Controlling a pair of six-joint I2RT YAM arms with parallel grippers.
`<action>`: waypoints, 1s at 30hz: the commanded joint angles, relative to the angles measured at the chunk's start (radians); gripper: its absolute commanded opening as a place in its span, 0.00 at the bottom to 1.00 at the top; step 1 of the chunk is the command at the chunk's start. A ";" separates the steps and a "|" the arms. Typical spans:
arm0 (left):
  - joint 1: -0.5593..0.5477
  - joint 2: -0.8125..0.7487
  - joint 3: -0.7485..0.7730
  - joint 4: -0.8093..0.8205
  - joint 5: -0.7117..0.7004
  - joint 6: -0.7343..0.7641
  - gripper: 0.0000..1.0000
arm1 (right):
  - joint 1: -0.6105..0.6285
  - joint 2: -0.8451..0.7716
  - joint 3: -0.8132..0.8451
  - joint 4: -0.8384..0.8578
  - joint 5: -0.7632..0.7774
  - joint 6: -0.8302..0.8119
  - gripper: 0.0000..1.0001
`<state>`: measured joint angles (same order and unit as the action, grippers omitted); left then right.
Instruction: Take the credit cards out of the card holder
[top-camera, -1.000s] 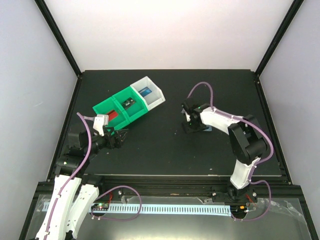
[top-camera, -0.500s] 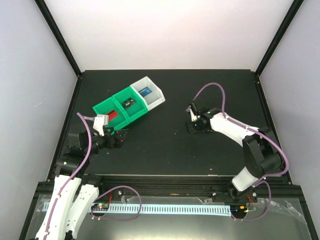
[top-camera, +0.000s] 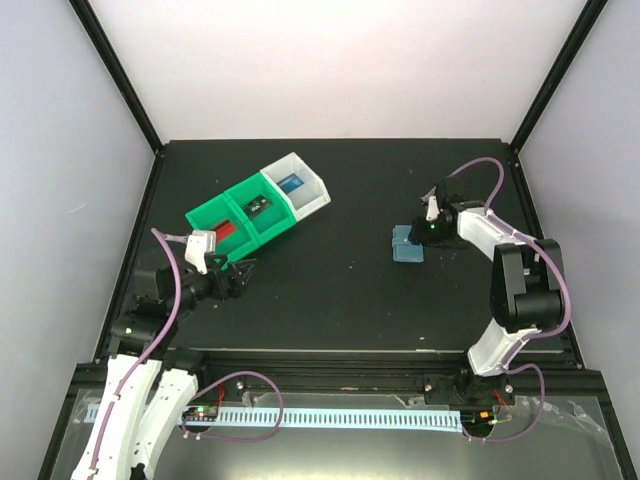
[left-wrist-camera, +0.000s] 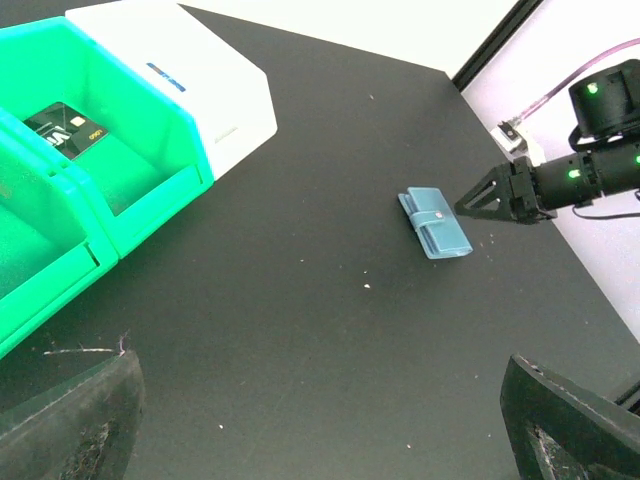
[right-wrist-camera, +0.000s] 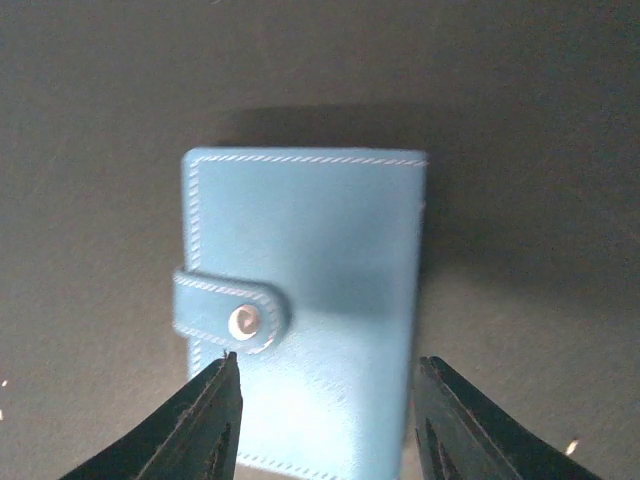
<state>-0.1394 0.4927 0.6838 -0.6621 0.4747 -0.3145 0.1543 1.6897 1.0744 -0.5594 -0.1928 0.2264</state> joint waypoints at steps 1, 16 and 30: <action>-0.006 -0.018 0.008 -0.011 -0.004 0.011 0.99 | -0.066 0.063 0.049 0.021 -0.078 -0.001 0.49; -0.014 -0.019 0.002 0.003 0.013 0.015 0.99 | -0.086 0.146 0.022 0.050 -0.189 -0.016 0.47; -0.024 -0.006 0.006 -0.006 0.023 0.017 0.99 | -0.085 0.137 -0.005 0.056 -0.199 -0.002 0.35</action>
<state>-0.1585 0.4908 0.6838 -0.6651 0.4797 -0.3099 0.0711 1.8370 1.0969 -0.5148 -0.3775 0.2226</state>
